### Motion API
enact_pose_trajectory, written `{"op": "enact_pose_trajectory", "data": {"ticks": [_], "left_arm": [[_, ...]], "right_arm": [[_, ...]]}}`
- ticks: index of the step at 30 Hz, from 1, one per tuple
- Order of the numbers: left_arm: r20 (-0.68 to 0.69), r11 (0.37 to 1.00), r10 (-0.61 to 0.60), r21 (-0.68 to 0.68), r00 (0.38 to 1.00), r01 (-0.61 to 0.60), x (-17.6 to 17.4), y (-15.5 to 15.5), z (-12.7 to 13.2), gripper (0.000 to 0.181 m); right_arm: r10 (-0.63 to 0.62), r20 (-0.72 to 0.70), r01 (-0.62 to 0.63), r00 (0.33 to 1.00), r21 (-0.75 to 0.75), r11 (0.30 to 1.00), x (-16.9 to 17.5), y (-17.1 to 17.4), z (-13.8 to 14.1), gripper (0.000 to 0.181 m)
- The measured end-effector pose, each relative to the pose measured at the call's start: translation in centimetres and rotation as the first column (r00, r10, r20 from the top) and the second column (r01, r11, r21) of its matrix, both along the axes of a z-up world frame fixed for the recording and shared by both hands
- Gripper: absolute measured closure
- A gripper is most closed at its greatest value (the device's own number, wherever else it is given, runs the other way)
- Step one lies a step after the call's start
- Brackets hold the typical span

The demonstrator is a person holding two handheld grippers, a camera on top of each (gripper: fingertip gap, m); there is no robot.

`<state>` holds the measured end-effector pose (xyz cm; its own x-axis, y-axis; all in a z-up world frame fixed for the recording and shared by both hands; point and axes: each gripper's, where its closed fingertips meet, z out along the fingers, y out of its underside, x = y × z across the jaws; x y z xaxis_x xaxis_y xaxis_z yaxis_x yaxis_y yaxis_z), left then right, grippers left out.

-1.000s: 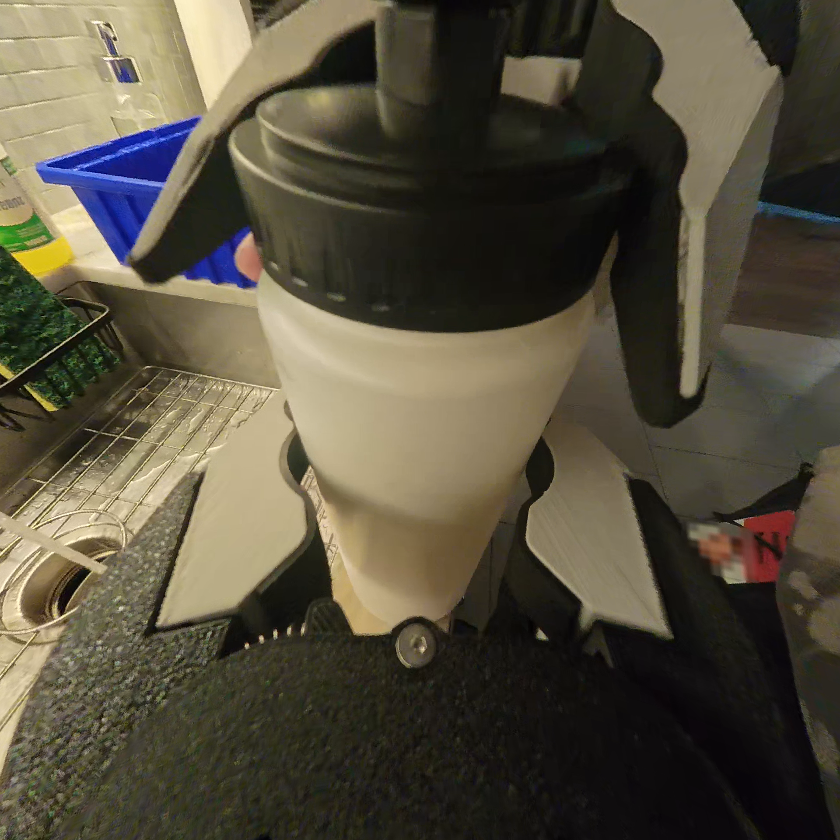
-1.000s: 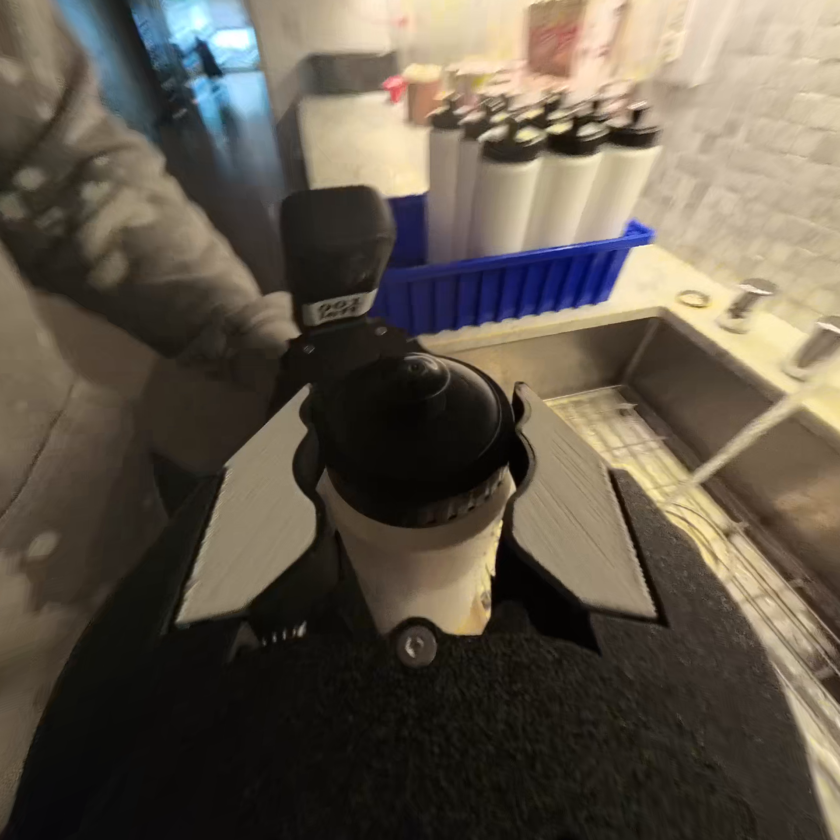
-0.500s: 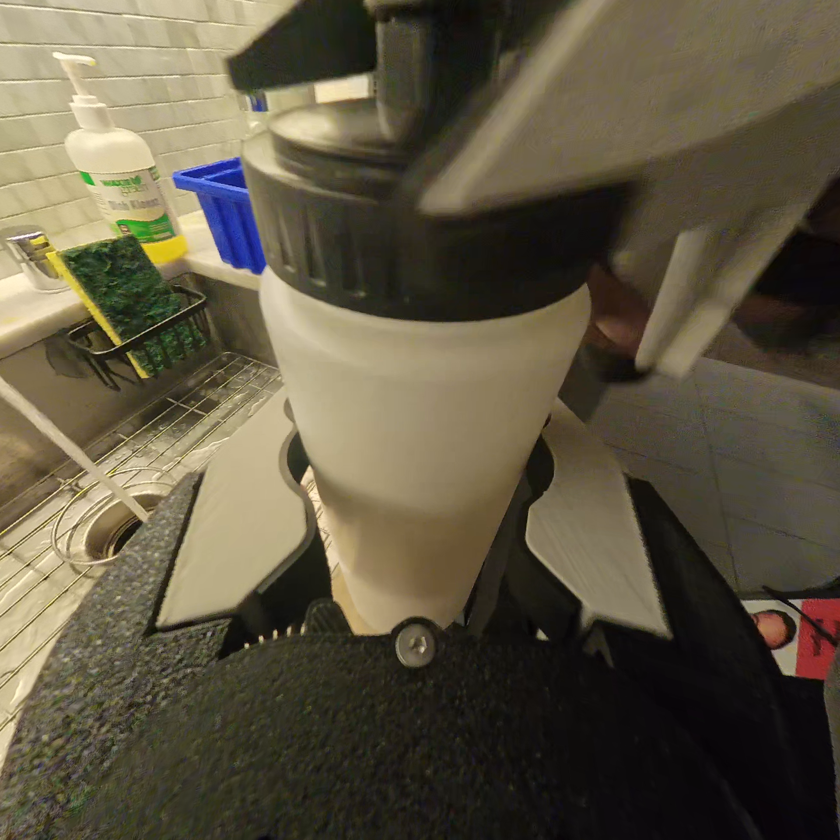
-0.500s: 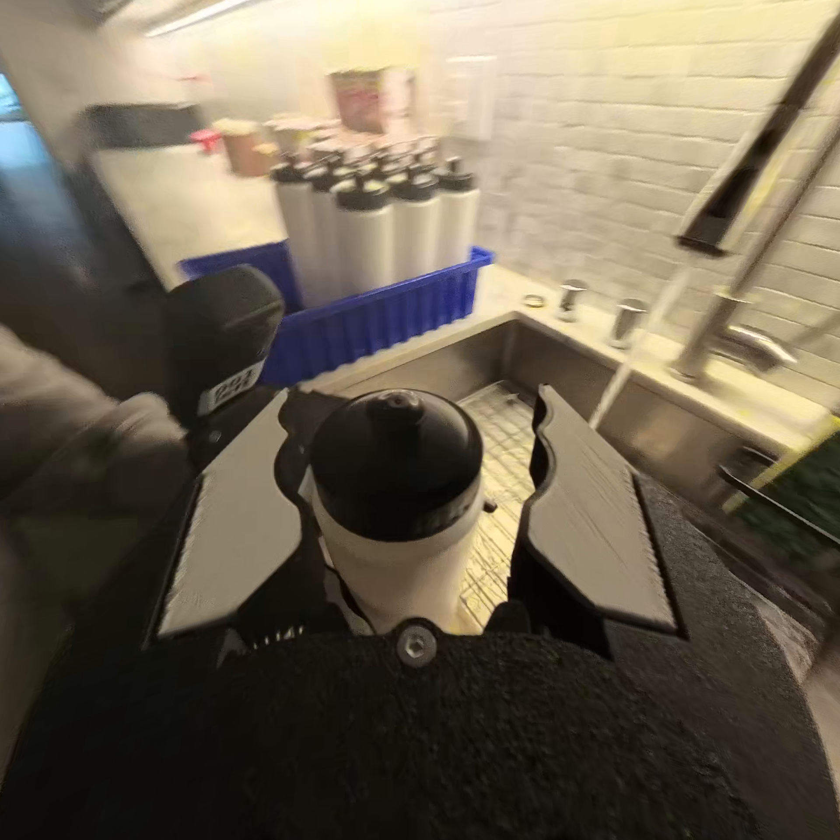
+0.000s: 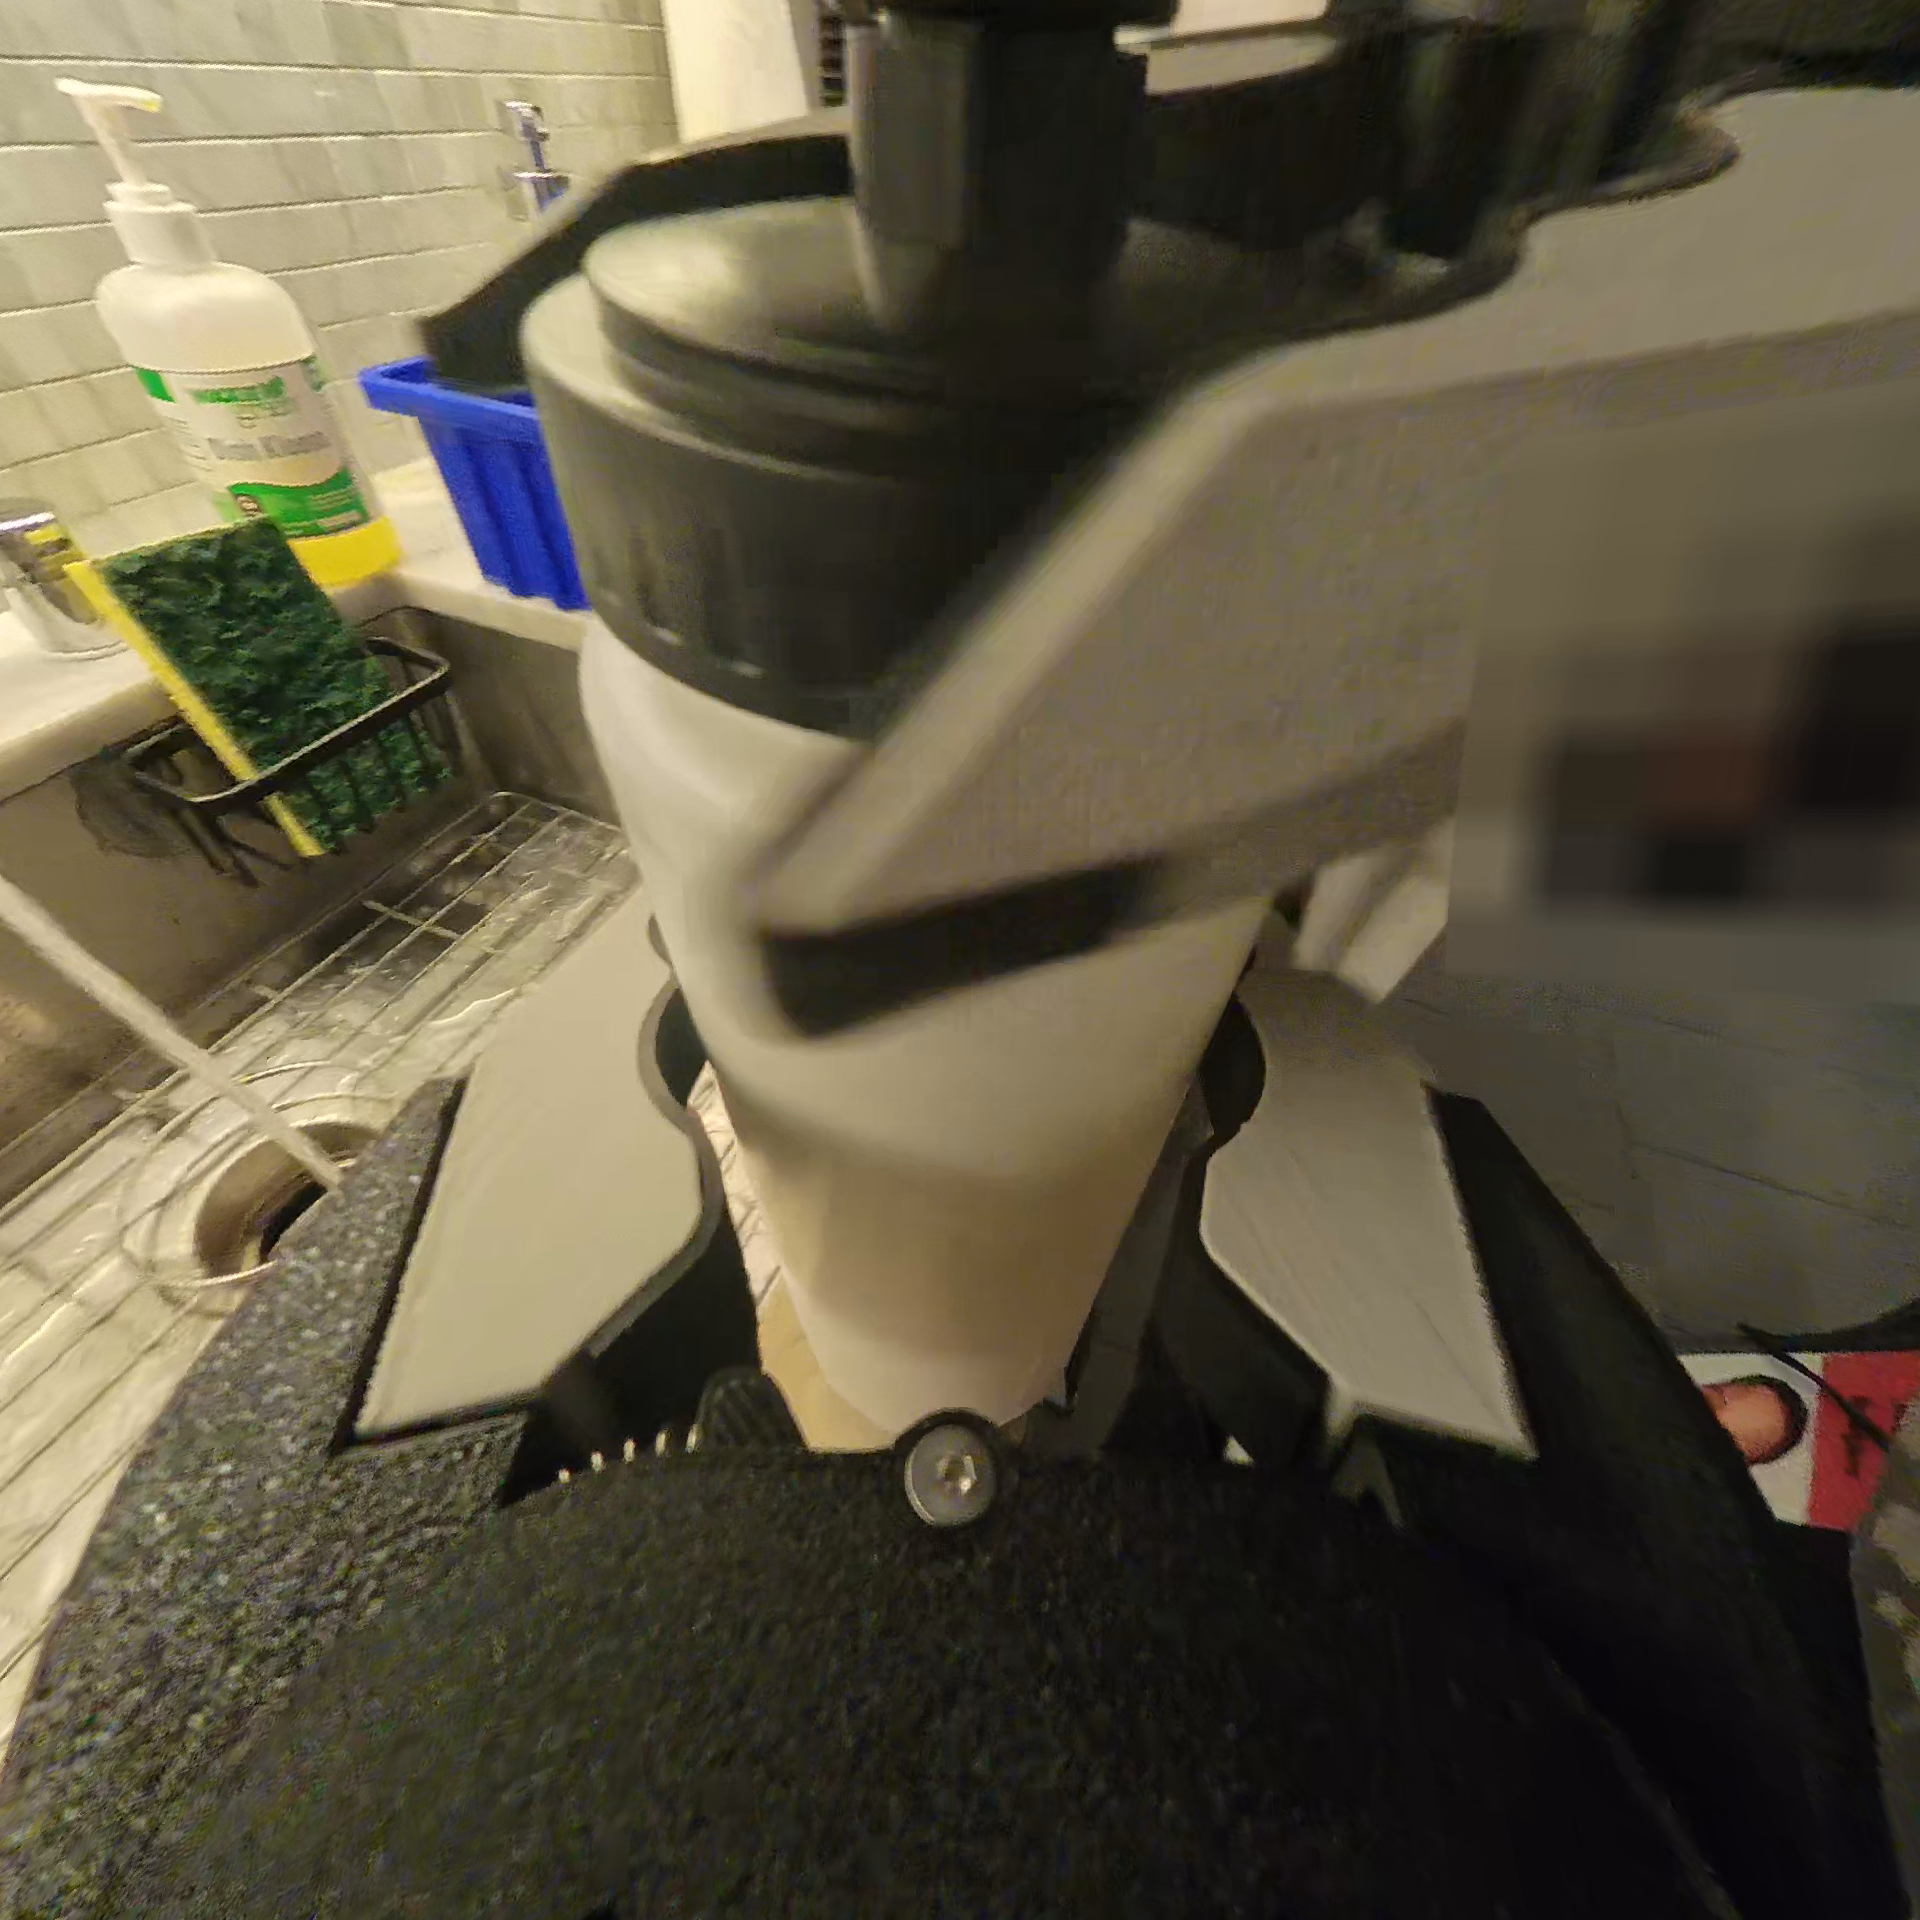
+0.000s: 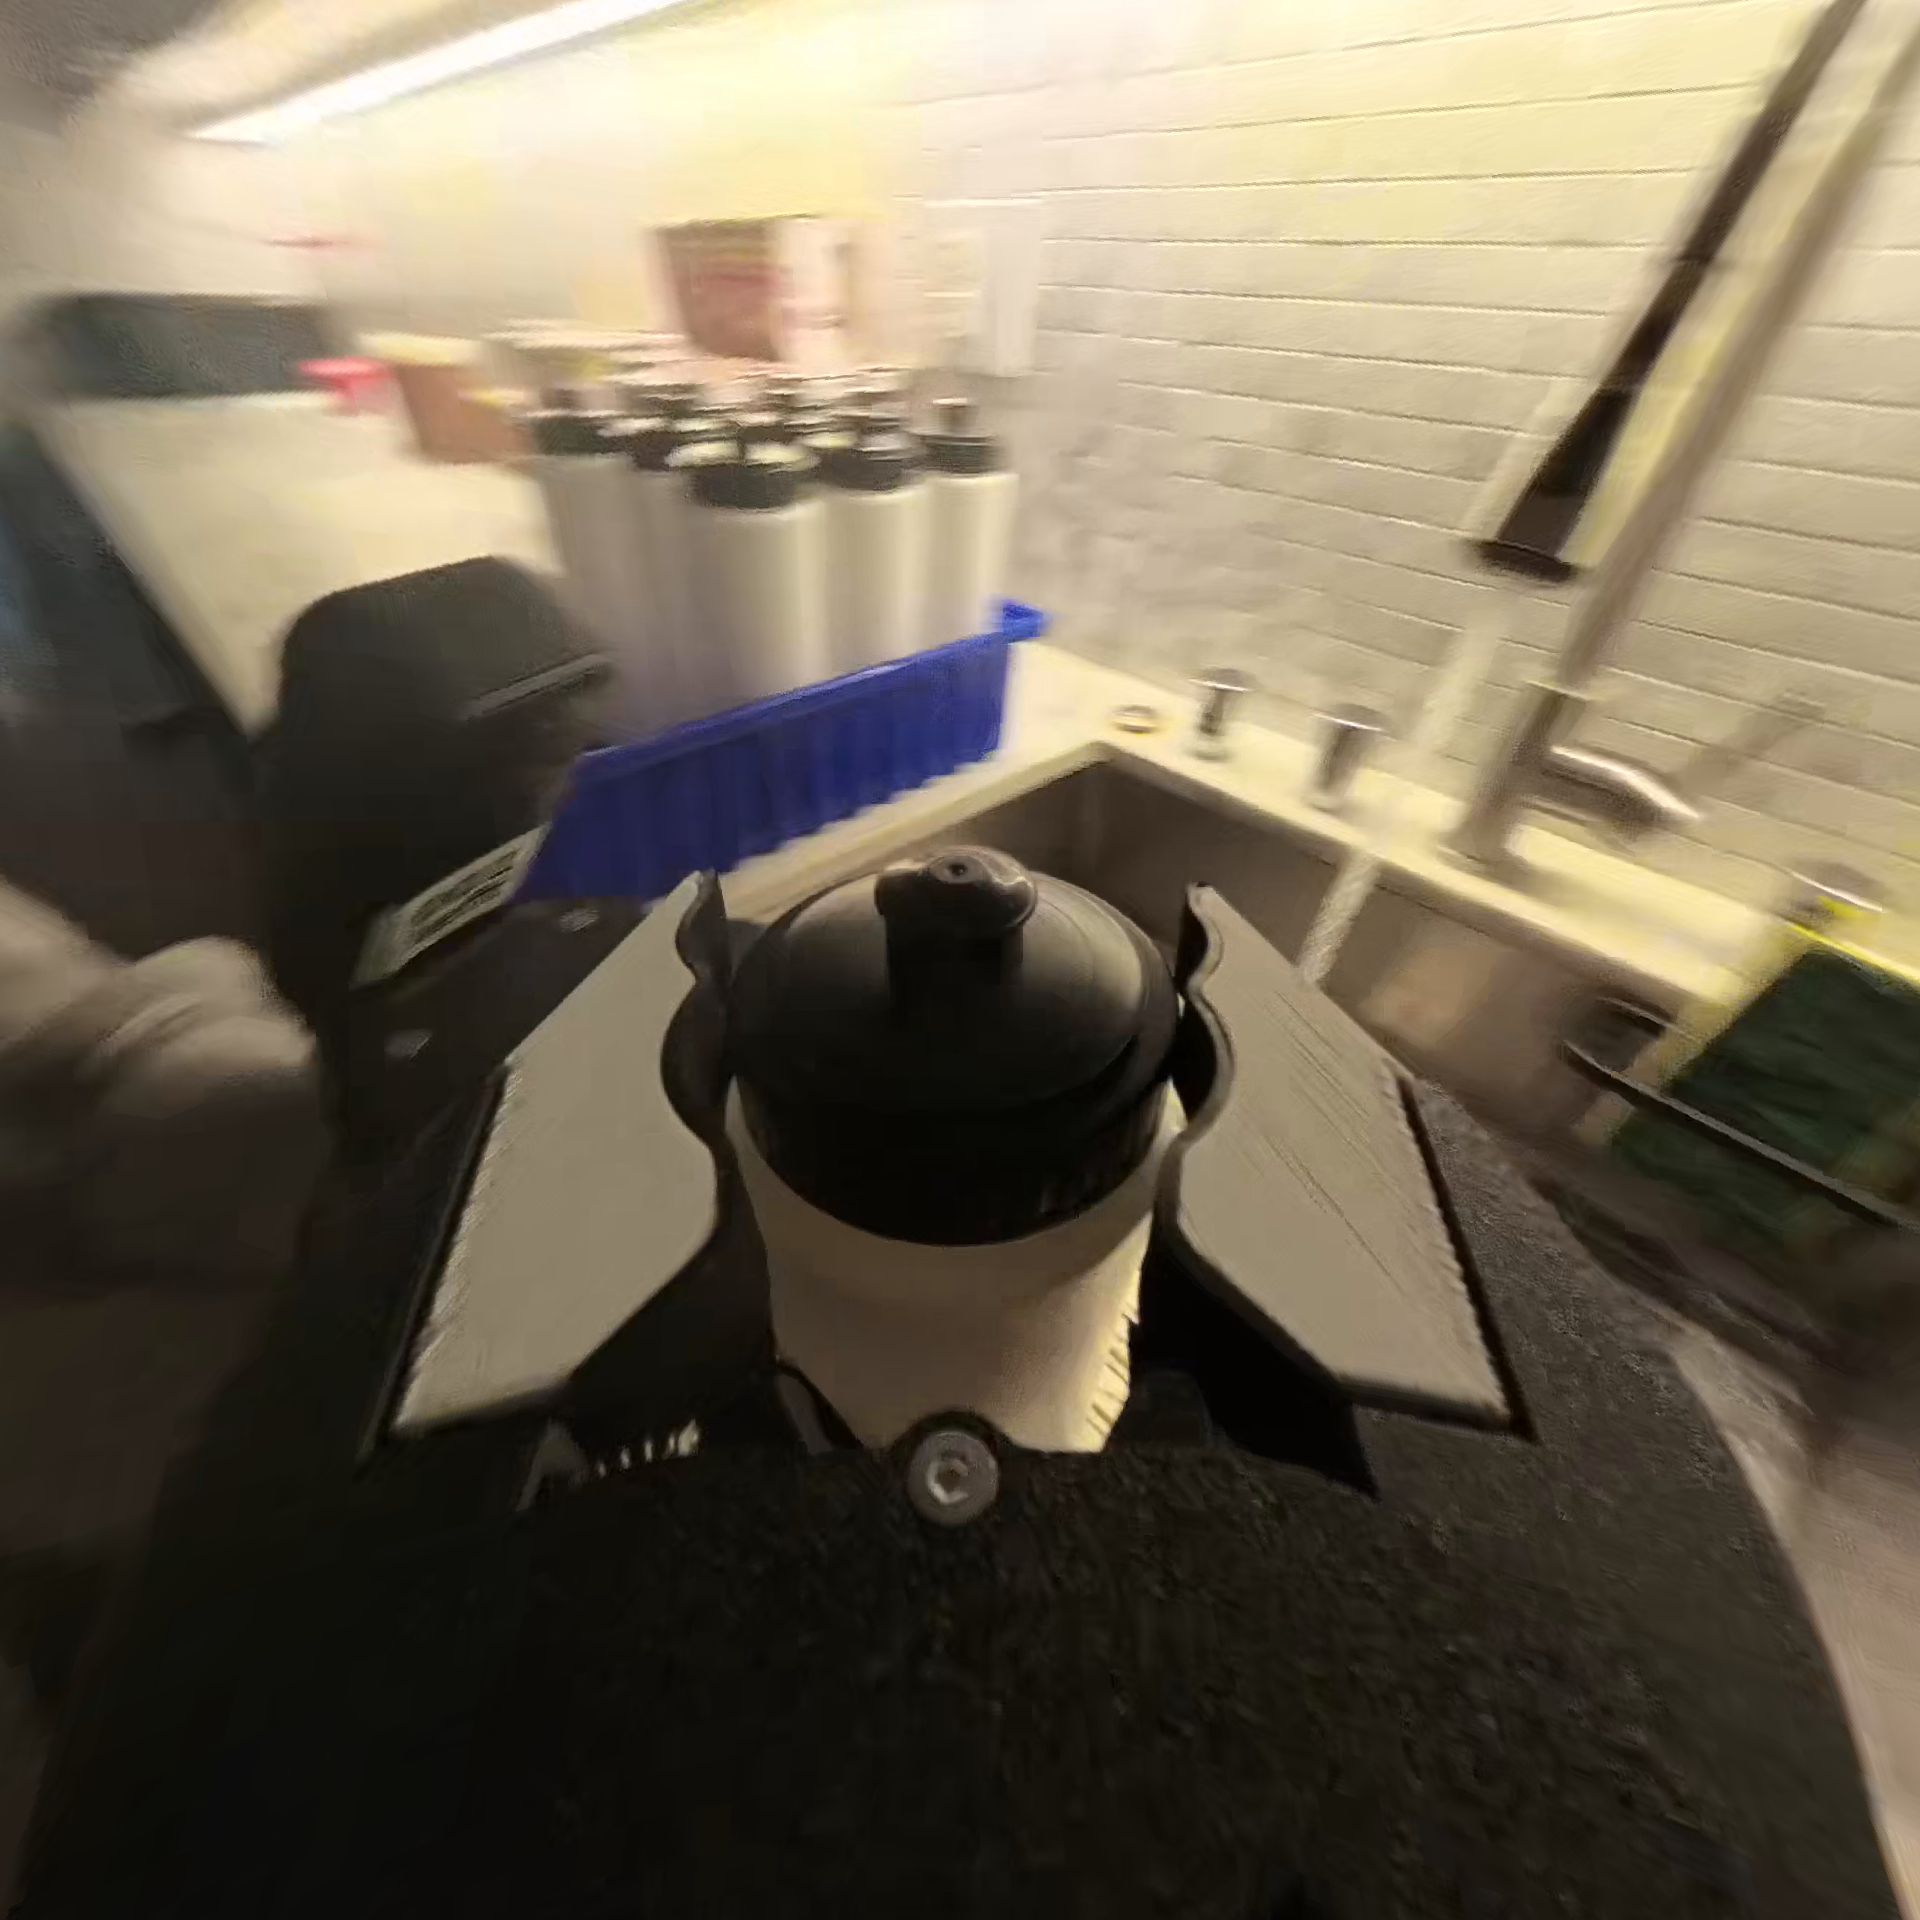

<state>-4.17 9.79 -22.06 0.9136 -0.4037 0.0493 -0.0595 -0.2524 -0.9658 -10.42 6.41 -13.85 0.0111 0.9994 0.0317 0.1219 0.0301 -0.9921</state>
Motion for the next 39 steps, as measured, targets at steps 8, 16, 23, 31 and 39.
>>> {"op": "enact_pose_trajectory", "data": {"ticks": [8, 16, 23, 31, 39], "left_arm": [[-0.003, 0.998, 0.067, 0.011, 0.998, -0.067, -0.6, 0.2, 0.0, 0.081], [-0.017, 0.984, -0.180, -0.007, 0.984, 0.180, 0.6, -0.9, -0.1, 0.083], [-0.011, 0.995, -0.095, -0.010, 0.995, 0.095, -0.4, -0.6, -0.1, 0.084], [-0.018, 0.994, 0.108, 0.020, 0.994, -0.108, -1.1, -0.1, 0.0, 0.085], [-0.021, 0.990, -0.141, 0.006, 0.990, 0.141, 0.0, -1.1, -0.1, 0.083]], "right_arm": [[-0.135, 0.062, 0.138, 0.989, -0.065, 0.988, 0.0, 0.7, 0.3, 0.094], [0.593, 0.275, -0.612, 0.757, -0.022, 0.791, 1.9, -2.9, -1.4, 0.089], [0.131, 0.120, -0.139, 0.984, 0.064, 0.988, 0.1, -0.7, -1.1, 0.102], [-0.387, 0.095, 0.390, 0.917, -0.012, 0.921, 0.6, 1.1, -0.8, 0.101], [0.482, 0.169, -0.479, 0.860, -0.063, 0.876, 1.3, -2.5, -0.6, 0.088]]}}
